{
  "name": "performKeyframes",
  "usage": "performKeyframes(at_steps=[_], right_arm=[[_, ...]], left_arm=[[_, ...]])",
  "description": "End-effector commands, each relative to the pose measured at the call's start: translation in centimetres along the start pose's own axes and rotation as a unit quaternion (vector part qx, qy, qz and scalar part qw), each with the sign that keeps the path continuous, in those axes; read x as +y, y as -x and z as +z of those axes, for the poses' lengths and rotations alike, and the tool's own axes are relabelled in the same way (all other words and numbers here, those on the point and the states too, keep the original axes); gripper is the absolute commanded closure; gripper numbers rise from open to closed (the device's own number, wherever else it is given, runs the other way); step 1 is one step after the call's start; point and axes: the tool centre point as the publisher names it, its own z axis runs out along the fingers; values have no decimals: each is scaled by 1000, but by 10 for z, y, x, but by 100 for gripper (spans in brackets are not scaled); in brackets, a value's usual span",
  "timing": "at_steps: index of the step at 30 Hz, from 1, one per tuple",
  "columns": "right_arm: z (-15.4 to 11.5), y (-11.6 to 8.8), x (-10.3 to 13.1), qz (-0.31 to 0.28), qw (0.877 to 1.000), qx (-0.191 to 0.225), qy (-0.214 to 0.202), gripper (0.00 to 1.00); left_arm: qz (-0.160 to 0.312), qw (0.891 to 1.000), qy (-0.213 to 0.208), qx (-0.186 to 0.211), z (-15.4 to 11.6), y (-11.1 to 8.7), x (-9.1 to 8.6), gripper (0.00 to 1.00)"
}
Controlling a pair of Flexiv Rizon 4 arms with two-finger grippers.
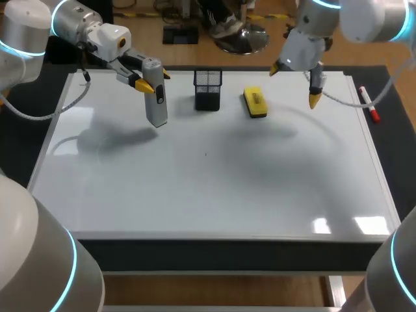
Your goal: Pick up the inspection probe, press it on each red-marked spot on the whiteboard one by one, put down the probe, pick up the eraser, and wipe off all the red marks.
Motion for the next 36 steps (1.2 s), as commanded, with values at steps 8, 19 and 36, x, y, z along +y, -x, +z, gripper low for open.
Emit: performKeyframes(at_steps=[8, 19, 36], right_arm=[[-21, -5, -13, 120, 986, -80, 80, 0], [-39, 2, -14, 156, 977, -70, 129, 0], [-41, 2, -14, 151, 978, -72, 129, 0]], left_arm=[[-1, 1000, 1, 2, -1, 1, -2, 100], [-1, 1000, 1, 2, -1, 1, -2, 100], [-1, 1000, 1, 2, -1, 1, -2, 100]])
